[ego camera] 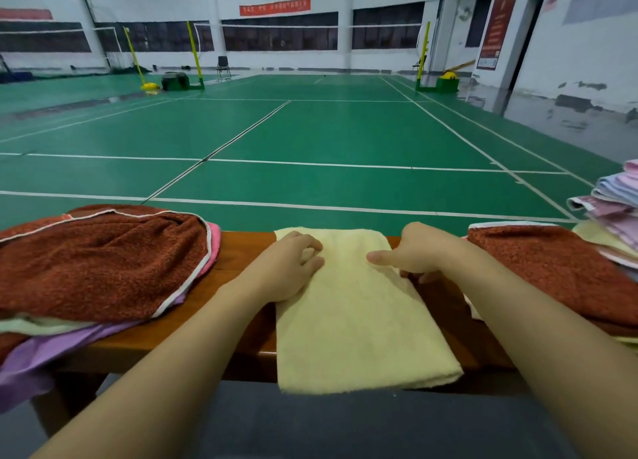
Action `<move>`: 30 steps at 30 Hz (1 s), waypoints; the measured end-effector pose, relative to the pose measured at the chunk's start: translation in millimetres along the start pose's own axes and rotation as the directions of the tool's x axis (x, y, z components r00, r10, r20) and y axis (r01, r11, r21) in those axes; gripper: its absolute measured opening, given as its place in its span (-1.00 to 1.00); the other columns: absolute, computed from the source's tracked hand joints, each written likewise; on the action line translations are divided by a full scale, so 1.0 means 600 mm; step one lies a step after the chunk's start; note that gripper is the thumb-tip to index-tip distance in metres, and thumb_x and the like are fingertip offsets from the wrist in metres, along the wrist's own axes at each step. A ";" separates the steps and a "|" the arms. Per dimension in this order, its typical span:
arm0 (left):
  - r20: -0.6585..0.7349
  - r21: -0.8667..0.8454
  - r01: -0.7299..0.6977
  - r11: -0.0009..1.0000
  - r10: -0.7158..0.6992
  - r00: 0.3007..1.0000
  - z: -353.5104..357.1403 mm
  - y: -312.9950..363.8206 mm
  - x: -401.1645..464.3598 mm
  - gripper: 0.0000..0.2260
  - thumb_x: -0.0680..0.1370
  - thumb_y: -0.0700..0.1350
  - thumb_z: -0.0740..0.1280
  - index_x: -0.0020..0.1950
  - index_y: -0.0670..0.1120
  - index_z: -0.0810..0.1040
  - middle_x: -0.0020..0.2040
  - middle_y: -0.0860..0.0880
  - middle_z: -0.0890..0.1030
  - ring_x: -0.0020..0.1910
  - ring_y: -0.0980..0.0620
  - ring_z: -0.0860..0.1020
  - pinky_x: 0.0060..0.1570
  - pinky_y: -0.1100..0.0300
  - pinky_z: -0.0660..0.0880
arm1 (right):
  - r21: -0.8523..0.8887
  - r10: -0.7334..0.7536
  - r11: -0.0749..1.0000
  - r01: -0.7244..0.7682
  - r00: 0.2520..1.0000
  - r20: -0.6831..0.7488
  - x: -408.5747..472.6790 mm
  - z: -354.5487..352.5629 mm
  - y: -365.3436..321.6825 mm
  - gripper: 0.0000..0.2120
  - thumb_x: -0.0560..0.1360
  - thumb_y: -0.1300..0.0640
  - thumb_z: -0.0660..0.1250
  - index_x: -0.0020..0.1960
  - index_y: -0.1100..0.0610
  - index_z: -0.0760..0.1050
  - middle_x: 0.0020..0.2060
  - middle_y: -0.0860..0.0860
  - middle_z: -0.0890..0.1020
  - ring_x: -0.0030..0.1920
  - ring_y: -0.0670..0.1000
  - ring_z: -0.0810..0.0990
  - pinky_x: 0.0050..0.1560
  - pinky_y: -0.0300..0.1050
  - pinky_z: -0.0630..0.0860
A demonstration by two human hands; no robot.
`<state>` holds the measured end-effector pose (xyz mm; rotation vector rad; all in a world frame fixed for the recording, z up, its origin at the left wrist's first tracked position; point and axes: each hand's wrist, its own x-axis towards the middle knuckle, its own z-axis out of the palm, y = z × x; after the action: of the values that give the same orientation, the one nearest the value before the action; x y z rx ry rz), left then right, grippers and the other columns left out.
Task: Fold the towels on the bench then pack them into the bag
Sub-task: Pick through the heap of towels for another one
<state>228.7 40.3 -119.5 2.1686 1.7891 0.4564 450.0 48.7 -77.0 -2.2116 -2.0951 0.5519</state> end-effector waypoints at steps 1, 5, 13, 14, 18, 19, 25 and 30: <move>-0.048 0.007 0.049 0.999 -0.049 0.998 -0.004 0.001 0.000 -0.61 0.63 0.14 0.31 0.41 0.01 0.48 0.38 -0.02 0.48 0.22 -0.02 0.54 0.21 0.14 0.45 | 0.025 0.015 1.000 -0.016 1.000 0.012 0.000 -0.002 0.000 -0.43 0.47 -0.35 0.38 -0.12 0.21 0.52 -0.17 0.04 0.68 -0.21 0.07 0.67 -0.04 -0.01 0.69; -0.150 0.289 0.367 0.884 -0.337 0.929 -0.015 0.004 -0.008 -0.32 0.49 0.47 0.23 0.21 -0.13 0.52 0.12 -0.11 0.56 0.04 -0.09 0.53 -0.04 0.08 0.44 | -0.123 0.035 0.992 -0.034 0.999 0.004 -0.009 -0.007 -0.003 -0.39 0.40 -0.43 0.39 -0.12 0.17 0.52 -0.21 0.04 0.65 -0.24 0.06 0.66 0.00 -0.02 0.66; 0.017 0.191 0.322 0.927 -0.331 0.943 -0.003 0.029 -0.017 -0.55 0.60 0.25 0.27 -0.16 -0.13 0.51 -0.27 -0.02 0.52 -0.30 0.05 0.50 -0.38 0.21 0.35 | -0.081 -0.056 0.995 0.057 0.998 0.011 -0.008 0.020 -0.011 -0.54 0.42 -0.24 0.48 -0.22 0.15 0.49 -0.29 0.03 0.58 -0.29 0.05 0.55 -0.33 -0.11 0.43; 0.007 0.156 0.300 0.941 -0.305 0.952 0.000 0.032 -0.018 -0.61 0.62 0.20 0.28 -0.07 -0.14 0.53 -0.23 -0.01 0.52 -0.27 0.06 0.49 -0.35 0.20 0.36 | -0.060 -0.067 0.996 0.067 0.998 -0.005 -0.008 0.023 -0.012 -0.57 0.42 -0.20 0.50 -0.24 0.16 0.49 -0.31 0.03 0.56 -0.29 0.05 0.53 -0.35 -0.11 0.38; -0.139 -0.172 0.245 0.954 -0.270 0.953 -0.006 0.022 -0.015 -0.57 0.59 0.13 0.36 0.31 -0.15 0.49 0.14 -0.07 0.60 0.00 -0.02 0.51 -0.05 0.11 0.42 | 0.214 -0.074 0.972 0.094 0.992 -0.100 -0.013 0.015 -0.002 -0.71 0.41 -0.02 0.52 -0.23 0.16 0.50 -0.32 0.05 0.50 -0.33 0.04 0.43 -0.32 -0.11 0.29; -0.184 -0.283 0.226 0.932 -0.285 0.941 -0.008 0.017 -0.014 -0.55 0.58 0.13 0.38 0.33 -0.14 0.49 0.19 -0.06 0.61 0.07 -0.04 0.54 0.02 0.08 0.45 | 0.295 -0.076 0.949 0.109 0.990 -0.123 -0.015 0.011 0.002 -0.71 0.43 0.00 0.52 -0.25 0.14 0.47 -0.34 0.03 0.49 -0.35 0.01 0.42 -0.34 -0.12 0.28; -0.201 -0.751 0.154 0.642 -0.445 0.872 -0.011 0.010 -0.016 -0.38 0.52 0.08 0.49 0.45 0.03 0.26 0.37 -0.08 0.49 0.33 -0.12 0.48 0.35 0.00 0.40 | 0.690 -0.100 0.692 0.210 0.975 -0.196 -0.009 0.023 0.017 -0.39 0.42 -0.02 0.59 0.39 -0.13 0.41 0.12 0.05 0.61 0.17 0.04 0.61 0.20 0.00 0.55; -0.460 -0.589 0.080 0.804 -0.415 0.785 -0.018 0.011 -0.009 -0.48 0.49 0.20 0.45 0.40 0.22 0.36 0.24 0.06 0.51 0.34 0.01 0.43 0.45 -0.23 0.14 | 0.607 -0.155 0.652 0.454 0.864 -0.479 -0.007 0.024 0.013 -0.68 0.47 -0.03 0.53 0.21 -0.11 0.64 -0.37 -0.15 0.47 -0.32 -0.25 0.46 -0.04 -0.18 0.49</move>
<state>229.0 33.7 -107.0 1.4282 1.8729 1.4747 453.4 41.2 -91.6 -1.3418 -1.6050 0.6685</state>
